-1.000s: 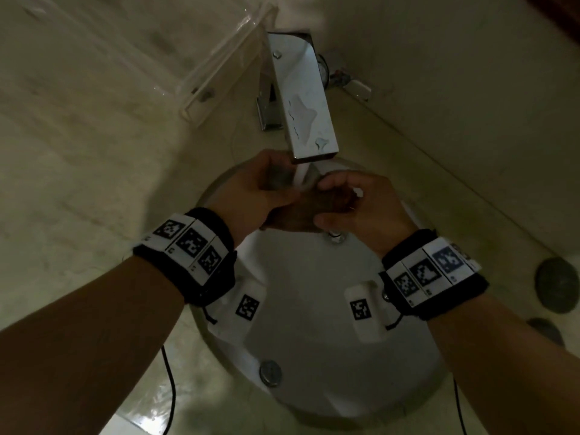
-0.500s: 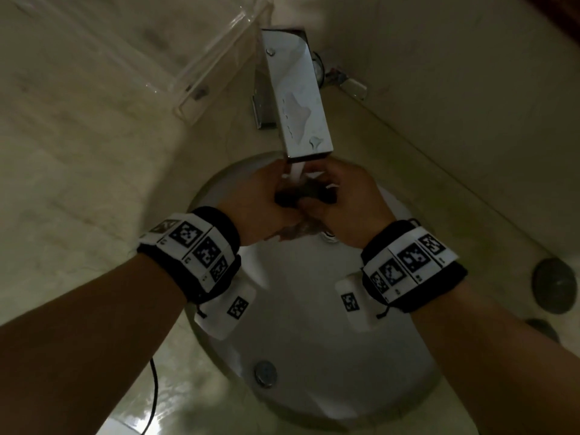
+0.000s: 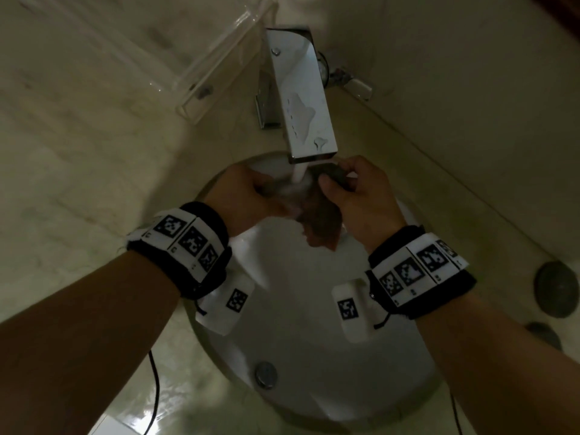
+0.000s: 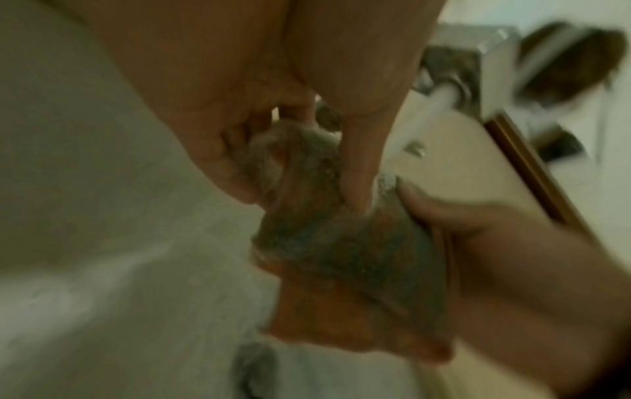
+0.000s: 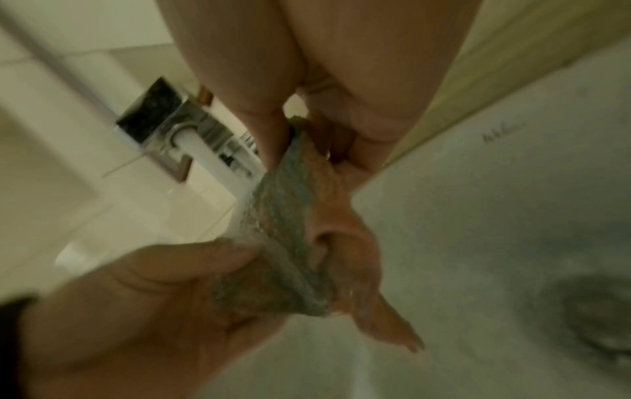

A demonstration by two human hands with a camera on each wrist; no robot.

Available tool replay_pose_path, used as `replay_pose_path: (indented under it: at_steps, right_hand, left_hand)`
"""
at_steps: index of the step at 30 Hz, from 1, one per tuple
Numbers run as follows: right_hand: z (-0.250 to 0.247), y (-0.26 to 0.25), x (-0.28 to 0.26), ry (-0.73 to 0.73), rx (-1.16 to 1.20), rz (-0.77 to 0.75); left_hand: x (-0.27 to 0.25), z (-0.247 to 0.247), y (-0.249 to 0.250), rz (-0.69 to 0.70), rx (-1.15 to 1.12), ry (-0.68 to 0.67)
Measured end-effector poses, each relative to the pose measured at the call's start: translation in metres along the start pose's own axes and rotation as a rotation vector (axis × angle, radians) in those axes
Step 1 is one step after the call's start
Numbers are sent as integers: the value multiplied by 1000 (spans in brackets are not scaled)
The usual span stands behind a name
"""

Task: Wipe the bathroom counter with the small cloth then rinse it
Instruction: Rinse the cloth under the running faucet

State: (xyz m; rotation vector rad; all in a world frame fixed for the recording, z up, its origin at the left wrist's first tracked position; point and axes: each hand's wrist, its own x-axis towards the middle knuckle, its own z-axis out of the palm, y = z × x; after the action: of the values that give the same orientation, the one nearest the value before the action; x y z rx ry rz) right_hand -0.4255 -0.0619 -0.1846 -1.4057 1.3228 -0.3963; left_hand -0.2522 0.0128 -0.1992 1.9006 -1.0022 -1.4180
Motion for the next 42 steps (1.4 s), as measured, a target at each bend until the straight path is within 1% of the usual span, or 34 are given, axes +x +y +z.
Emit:
replay_pose_path:
  at_steps: [3,6,9,11,13,16,19,22,26,30,32,34,38,40,42]
  right_hand:
    - [1,-3,0,19,182,57]
    - [3,-5,2,35,274,65]
    - [1,-6,1,-23,297,50]
    - [-1,-5,-2,-91,270,27]
    - [-2,-5,-5,-142,211,-17]
    - [-2,-3,-8,-198,153,-84]
    - [-2,-2,-7,-198,68,-113]
    - [-1,-2,-5,-189,-10,-129]
    - [-1,-1,-4,-162,43,-105]
    - [-1,3,-2,-154,94,-90]
    - [-1,4,-2,-142,115,-63]
    - [-1,5,-1,-129,132,-22]
    - [-3,7,-1,-97,210,105]
    - [-6,9,-1,-84,209,111]
    - [-10,9,-2,-84,197,85]
  left_hand:
    - [-2,2,-2,-3,-284,49]
    - [-2,5,-1,2,-507,97]
    - [0,6,0,-9,-617,139]
    - [0,5,-1,-13,-647,128]
    - [-1,3,-2,5,-640,90]
    - [-5,3,-3,80,-538,51]
    - [-7,3,-4,126,-502,26]
    - [-7,3,-6,149,-442,39]
    - [-7,2,-6,183,-423,40]
    - [-9,5,-2,167,-470,62]
    - [-6,7,-2,106,-543,90]
    - [-4,8,-2,48,-552,127]
    - [-7,6,-2,70,-408,110]
    - [-6,4,-2,60,-366,92]
    - [-4,2,-3,51,-313,87]
